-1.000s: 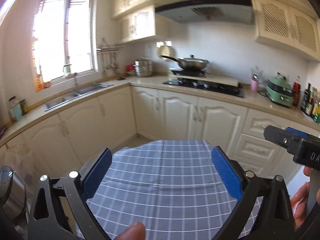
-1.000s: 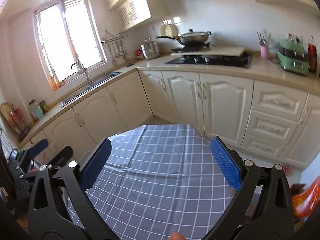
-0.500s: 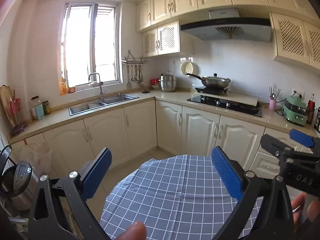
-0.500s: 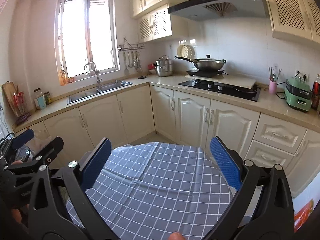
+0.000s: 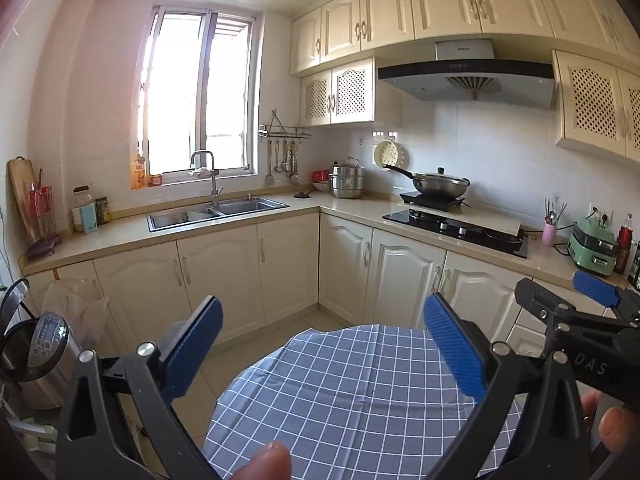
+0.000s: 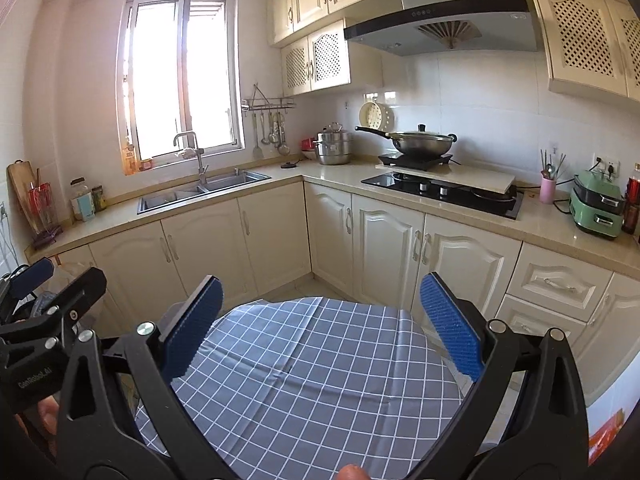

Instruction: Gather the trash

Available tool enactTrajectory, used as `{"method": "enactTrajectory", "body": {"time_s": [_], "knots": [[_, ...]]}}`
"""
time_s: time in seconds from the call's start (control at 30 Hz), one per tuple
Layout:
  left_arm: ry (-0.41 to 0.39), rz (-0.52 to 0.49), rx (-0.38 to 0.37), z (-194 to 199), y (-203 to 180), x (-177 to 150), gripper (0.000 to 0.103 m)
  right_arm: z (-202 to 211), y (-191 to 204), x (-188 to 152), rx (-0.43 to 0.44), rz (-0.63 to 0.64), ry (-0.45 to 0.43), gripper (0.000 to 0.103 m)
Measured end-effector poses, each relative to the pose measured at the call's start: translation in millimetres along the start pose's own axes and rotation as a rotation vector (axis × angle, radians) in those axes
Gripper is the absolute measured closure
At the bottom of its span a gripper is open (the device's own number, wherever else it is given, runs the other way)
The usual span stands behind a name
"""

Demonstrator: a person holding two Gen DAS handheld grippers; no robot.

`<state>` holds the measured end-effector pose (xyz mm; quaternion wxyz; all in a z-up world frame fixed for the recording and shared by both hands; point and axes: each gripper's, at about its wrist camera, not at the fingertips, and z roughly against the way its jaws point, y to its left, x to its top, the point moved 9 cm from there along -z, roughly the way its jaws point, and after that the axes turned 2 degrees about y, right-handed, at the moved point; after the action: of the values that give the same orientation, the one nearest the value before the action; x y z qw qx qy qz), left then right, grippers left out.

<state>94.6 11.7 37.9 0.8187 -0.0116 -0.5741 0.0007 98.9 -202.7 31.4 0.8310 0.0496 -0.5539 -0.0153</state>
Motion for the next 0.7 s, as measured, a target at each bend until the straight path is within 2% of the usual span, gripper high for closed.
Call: {"method": "enactTrajectory", "body": {"time_s": [0.7], "knots": [[-0.014, 0.02, 0.005, 1.9, 6.4, 0.4, 0.005, 0.9, 9.1, 6.3, 0.006, 0.009, -0.019, 0.006]]}}
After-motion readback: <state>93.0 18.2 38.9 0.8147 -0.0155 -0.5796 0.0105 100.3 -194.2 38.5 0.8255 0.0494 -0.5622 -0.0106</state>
